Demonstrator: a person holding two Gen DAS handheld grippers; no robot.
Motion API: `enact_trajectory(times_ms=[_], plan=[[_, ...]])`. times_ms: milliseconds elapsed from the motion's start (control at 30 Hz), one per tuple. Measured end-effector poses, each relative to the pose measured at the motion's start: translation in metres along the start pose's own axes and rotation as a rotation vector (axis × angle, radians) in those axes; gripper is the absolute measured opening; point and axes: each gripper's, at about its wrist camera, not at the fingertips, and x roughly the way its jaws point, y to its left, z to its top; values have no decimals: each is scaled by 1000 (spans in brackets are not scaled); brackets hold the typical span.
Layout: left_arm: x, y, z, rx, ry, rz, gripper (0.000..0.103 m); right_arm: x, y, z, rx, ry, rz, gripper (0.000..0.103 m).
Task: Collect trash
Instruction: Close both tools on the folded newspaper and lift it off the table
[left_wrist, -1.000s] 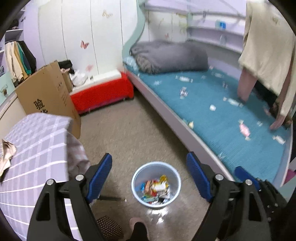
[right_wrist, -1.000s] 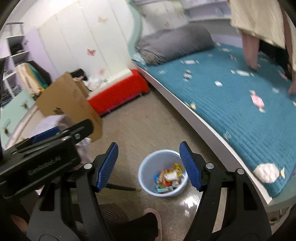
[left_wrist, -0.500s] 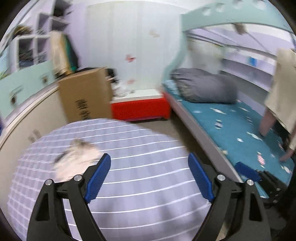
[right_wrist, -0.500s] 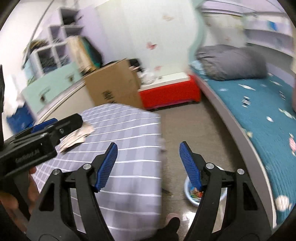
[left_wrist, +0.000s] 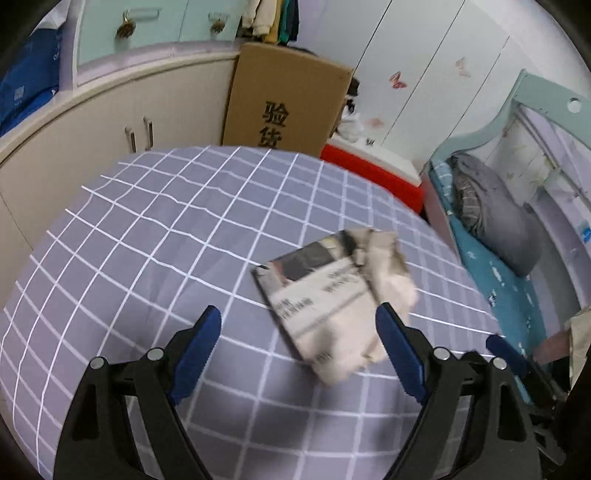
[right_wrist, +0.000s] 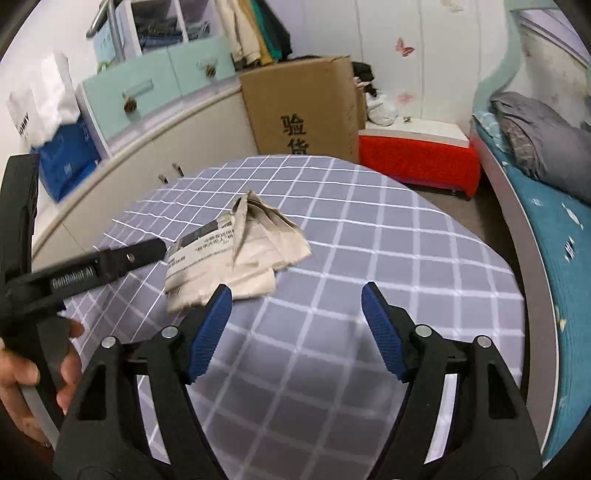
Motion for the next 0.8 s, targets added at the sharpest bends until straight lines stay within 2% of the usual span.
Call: enact_trajectory(times_ms=[167,200,267,400,467,600,633,700,800], plan=[[35,18,11,-97,74,-76,83,41,8,23,-28,51,28,79],[36,17,13,-84,56,-72,83,50,8,27,-27,60,34,79],[42,15,16,-64,53,-39,77,62,7,34,-24,65,26,79],[51,15,25,-52,45,-58,71,81,0,42,-4,84,75,79],[55,11,29,-41,44,-57,62,91,-3,45,8,105,99,79],[58,10,29,-41,39,-75,52,97,-5,48,25,97,114,79],[57,10,28,-45,42,-92,44,98,-4,48,19,97,113,79],[59,8,28,-39,47,-98,42,98,-1,47,9,96,96,77],[58,2,25,-12,38,-81,42,95,1,46,-4,87,81,67]])
